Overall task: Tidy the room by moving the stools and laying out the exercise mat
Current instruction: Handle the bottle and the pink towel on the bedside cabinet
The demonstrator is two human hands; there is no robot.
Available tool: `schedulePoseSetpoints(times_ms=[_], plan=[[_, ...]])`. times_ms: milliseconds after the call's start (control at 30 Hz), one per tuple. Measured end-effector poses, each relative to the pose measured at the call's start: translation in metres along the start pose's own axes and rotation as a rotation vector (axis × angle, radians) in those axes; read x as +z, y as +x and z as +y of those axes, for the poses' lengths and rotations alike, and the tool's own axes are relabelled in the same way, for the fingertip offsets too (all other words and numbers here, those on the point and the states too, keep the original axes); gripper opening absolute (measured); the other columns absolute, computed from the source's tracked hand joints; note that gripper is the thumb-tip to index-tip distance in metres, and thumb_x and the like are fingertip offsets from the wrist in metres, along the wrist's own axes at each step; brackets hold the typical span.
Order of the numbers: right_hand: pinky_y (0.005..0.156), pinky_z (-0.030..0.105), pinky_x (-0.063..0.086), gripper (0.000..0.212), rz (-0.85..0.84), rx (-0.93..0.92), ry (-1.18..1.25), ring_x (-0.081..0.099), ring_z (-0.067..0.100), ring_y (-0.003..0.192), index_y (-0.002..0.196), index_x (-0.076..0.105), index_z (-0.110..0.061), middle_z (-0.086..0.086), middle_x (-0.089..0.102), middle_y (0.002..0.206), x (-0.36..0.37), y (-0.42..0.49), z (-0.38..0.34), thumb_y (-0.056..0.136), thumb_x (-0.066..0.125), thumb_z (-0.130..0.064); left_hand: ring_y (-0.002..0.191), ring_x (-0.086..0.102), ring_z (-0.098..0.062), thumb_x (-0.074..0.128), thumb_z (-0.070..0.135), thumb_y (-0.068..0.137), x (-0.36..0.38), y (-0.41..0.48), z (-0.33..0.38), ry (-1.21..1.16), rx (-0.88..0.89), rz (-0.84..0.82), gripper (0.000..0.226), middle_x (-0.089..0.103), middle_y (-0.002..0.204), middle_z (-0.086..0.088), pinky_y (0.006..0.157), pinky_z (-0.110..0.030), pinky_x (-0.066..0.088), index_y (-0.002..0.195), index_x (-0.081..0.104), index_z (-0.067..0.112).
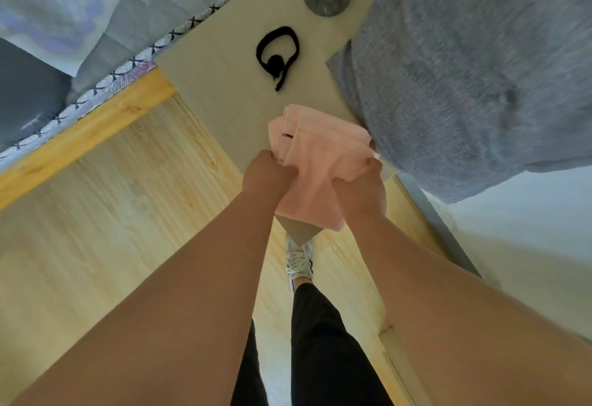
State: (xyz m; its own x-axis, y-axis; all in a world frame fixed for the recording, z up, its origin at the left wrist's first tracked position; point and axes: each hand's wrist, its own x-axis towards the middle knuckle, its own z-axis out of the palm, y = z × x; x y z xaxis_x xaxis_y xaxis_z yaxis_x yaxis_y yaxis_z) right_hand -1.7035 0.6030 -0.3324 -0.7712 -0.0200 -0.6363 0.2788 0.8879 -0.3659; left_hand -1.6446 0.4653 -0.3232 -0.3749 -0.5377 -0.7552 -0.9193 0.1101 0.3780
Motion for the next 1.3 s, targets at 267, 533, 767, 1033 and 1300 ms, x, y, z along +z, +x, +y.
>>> schedulePoseSetpoints(times_ms=[267,533,767,1033,1300], plan=[[0.047,0.028,0.031,0.028,-0.007,-0.124,0.0,0.055,0.023,0.064,0.095,0.035,-0.02,0.0,0.057,0.08,0.01,-0.018,-0.019,0.073,0.052,-0.014,0.101,0.062,-0.036,0.067,0.008,0.076,-0.015,-0.029,-0.034,-0.477,-0.212,-0.244,0.04,0.065,0.113,-0.016,0.09,-0.048,0.053,0.115,0.061,0.001],[0.062,0.031,0.036,0.023,-0.159,-0.348,-0.125,0.05,0.021,0.072,0.095,0.037,-0.017,-0.003,0.05,0.084,0.077,-0.079,-0.044,0.078,0.052,-0.011,0.11,0.056,-0.035,0.065,0.001,0.072,-0.058,-0.055,-0.138,-0.7,-0.336,-0.177,0.045,0.06,0.122,-0.012,0.076,-0.038,0.052,0.116,0.064,0.008],[0.046,0.027,0.036,0.035,-0.27,-0.518,-0.341,0.055,0.011,0.062,0.1,0.037,-0.021,-0.005,0.055,0.08,0.153,-0.157,-0.059,0.078,0.055,0.0,0.121,0.052,-0.033,0.071,-0.002,0.073,-0.083,-0.099,-0.264,-0.929,-0.375,-0.076,0.055,0.06,0.128,-0.008,0.106,-0.051,0.039,0.124,0.06,0.011],[0.043,0.024,0.036,0.037,-0.4,-0.651,-0.5,0.055,0.01,0.061,0.099,0.038,-0.023,-0.003,0.056,0.081,0.286,-0.292,-0.042,0.078,0.059,-0.001,0.1,0.057,-0.023,0.073,0.012,0.077,-0.074,-0.167,-0.445,-1.171,-0.509,0.207,0.04,0.064,0.103,0.001,0.083,-0.035,0.047,0.116,0.065,0.015],[0.066,0.031,0.045,0.068,-0.619,-0.695,-0.838,0.056,0.022,0.084,0.14,0.031,-0.009,0.005,0.056,0.103,0.409,-0.443,-0.022,0.081,0.065,-0.012,0.062,0.046,-0.009,0.073,0.018,0.077,-0.074,-0.237,-0.612,-1.23,-0.727,0.282,0.031,0.052,0.072,0.006,0.057,-0.023,0.042,0.107,0.065,0.013]])
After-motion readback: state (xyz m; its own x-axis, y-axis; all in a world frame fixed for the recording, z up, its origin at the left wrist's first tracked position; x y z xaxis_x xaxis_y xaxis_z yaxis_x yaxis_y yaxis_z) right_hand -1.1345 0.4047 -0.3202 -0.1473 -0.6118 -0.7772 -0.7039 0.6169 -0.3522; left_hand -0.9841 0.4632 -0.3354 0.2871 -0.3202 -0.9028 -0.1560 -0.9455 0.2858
